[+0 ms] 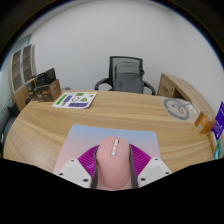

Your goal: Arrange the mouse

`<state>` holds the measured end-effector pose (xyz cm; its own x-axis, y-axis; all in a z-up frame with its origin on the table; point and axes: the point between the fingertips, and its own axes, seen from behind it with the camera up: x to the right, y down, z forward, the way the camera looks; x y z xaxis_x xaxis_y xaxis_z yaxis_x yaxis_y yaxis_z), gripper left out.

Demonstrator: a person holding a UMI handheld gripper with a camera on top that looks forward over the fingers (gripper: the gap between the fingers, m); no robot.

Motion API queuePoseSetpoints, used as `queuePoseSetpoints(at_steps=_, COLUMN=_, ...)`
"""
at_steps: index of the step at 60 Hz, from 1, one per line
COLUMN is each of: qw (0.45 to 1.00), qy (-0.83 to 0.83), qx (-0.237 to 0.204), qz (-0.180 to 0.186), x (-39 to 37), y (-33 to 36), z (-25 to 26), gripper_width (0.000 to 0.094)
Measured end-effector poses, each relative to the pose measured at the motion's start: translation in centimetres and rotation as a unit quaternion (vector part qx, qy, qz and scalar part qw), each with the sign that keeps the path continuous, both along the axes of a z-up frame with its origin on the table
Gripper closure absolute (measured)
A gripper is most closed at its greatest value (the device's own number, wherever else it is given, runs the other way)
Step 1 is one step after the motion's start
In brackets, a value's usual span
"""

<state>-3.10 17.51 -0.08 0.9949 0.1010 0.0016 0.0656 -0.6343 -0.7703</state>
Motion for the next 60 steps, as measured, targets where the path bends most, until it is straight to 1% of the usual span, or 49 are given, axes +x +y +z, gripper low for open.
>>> queuePoseSetpoints(at_steps=1, qw=1.0, qy=0.001, qx=0.006, qz=0.001, x=0.1, y=0.1, z=-0.1, gripper_width=0.0479)
queuePoseSetpoints(at_steps=7, qw=1.0, qy=0.011, qx=0.006, qz=-0.004, x=0.3, y=-0.1, z=-0.3, gripper_width=0.0478)
queuePoseSetpoints(at_steps=11, qw=1.0, qy=0.008, qx=0.004, qz=-0.007, x=0.2, y=-0.1, z=-0.2, gripper_width=0.0437)
queuePoseSetpoints(at_steps=12, qw=1.0, qy=0.006, qx=0.002, qz=-0.008, x=0.3, y=-0.2, z=-0.2, gripper_width=0.04)
queuePoseSetpoints(at_steps=14, qw=1.0, qy=0.002, qx=-0.004, qz=-0.012, x=0.4, y=-0.4, z=-0.3, gripper_width=0.0367)
queuePoseSetpoints(at_steps=17, qw=1.0, qy=0.004, qx=-0.004, qz=-0.013, x=0.5, y=-0.6, z=-0.2, gripper_width=0.0291)
queuePoseSetpoints(at_steps=18, qw=1.0, qy=0.003, qx=-0.005, qz=-0.014, x=0.6, y=-0.7, z=0.0, gripper_width=0.0233)
queuePoseSetpoints(at_steps=20, qw=1.0, qy=0.0, qx=-0.005, qz=-0.02, x=0.9, y=-1.1, z=0.4, gripper_width=0.0076)
queuePoseSetpoints(at_steps=22, qw=1.0, qy=-0.003, qx=-0.003, qz=-0.027, x=1.1, y=-1.4, z=0.9, gripper_width=0.0118)
queuePoseSetpoints(at_steps=23, qw=1.0, qy=-0.003, qx=-0.001, qz=-0.03, x=1.2, y=-1.7, z=1.2, gripper_width=0.012)
queuePoseSetpoints(at_steps=26, qw=0.999, qy=0.0, qx=0.005, qz=-0.04, x=1.2, y=-2.5, z=2.3, gripper_width=0.0095)
queuePoseSetpoints(at_steps=30, qw=0.999, qy=0.009, qx=0.009, qz=-0.053, x=0.8, y=-4.4, z=4.2, gripper_width=0.0101)
queuePoseSetpoints(at_steps=35, qw=0.998, qy=0.011, qx=0.021, qz=-0.066, x=-0.4, y=-7.1, z=7.8, gripper_width=0.0099)
queuePoseSetpoints(at_steps=42, qw=0.996, qy=0.014, qx=0.046, qz=-0.076, x=-4.2, y=-12.0, z=13.8, gripper_width=0.0099)
queuePoseSetpoints(at_steps=46, qw=0.995, qy=0.027, qx=0.054, qz=-0.081, x=-7.0, y=-15.4, z=16.2, gripper_width=0.0102)
queuePoseSetpoints(at_steps=51, qw=0.993, qy=0.045, qx=0.056, qz=-0.091, x=-10.3, y=-20.2, z=18.2, gripper_width=0.01)
queuePoseSetpoints(at_steps=60, qw=0.993, qy=0.048, qx=0.057, qz=-0.087, x=-15.3, y=-28.3, z=20.5, gripper_width=0.0098)
